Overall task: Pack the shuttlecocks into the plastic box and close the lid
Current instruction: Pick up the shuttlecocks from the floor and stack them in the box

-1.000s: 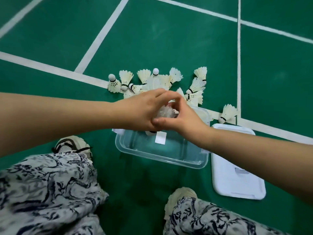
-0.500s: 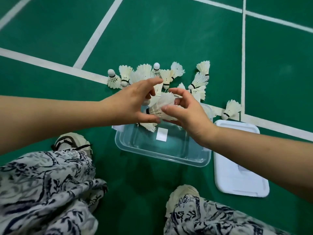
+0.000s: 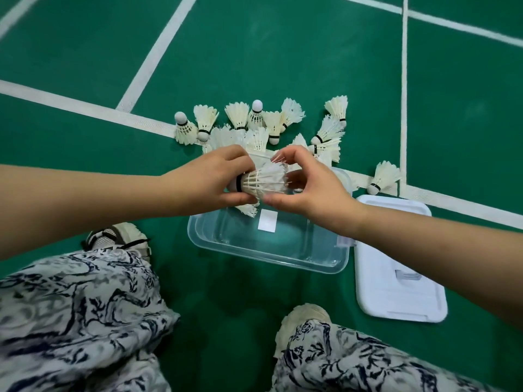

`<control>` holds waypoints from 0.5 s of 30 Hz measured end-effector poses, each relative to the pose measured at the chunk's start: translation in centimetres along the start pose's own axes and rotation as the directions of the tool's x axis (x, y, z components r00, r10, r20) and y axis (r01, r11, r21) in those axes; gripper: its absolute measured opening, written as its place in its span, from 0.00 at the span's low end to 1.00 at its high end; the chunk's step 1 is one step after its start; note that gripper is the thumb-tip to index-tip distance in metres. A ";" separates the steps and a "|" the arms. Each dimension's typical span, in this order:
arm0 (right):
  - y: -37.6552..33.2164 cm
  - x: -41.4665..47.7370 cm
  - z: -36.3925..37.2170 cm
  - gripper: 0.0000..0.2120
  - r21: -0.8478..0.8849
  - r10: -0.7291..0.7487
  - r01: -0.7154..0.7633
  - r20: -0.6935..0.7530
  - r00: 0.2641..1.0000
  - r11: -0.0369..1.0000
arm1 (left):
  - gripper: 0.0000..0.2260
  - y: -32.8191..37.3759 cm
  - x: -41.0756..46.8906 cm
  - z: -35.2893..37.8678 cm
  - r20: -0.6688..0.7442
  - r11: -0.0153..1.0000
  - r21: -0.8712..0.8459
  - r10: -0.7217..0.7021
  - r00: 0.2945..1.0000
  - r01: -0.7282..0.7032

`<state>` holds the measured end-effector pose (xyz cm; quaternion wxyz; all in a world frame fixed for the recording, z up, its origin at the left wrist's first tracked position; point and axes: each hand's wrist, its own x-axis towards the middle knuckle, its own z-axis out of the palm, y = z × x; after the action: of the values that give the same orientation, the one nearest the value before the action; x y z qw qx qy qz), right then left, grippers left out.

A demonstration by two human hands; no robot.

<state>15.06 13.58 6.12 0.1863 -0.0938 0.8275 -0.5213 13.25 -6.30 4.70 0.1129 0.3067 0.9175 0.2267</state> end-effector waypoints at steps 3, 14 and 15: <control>0.6 0.3 -0.4 0.24 -0.179 -0.026 0.026 -0.002 1.000 0.983 | 0.17 0.1 0.3 0.4 0.019 1.000 0.019 0.000 1.000 -0.001; 5.8 0.3 -1.4 0.18 -0.318 0.092 -0.108 -0.064 0.994 0.942 | 0.25 -1.1 0.0 0.4 0.135 0.995 0.066 -0.078 0.988 0.070; 6.6 0.3 -1.2 0.19 -0.381 0.106 -0.127 -0.077 0.991 0.916 | 0.27 -1.1 -0.2 0.4 0.133 0.996 0.068 -0.072 0.988 0.063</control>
<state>14.58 17.41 0.62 0.1722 -0.0649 0.9226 -0.3391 12.92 -7.07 3.82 0.1727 0.2937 0.9243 0.1720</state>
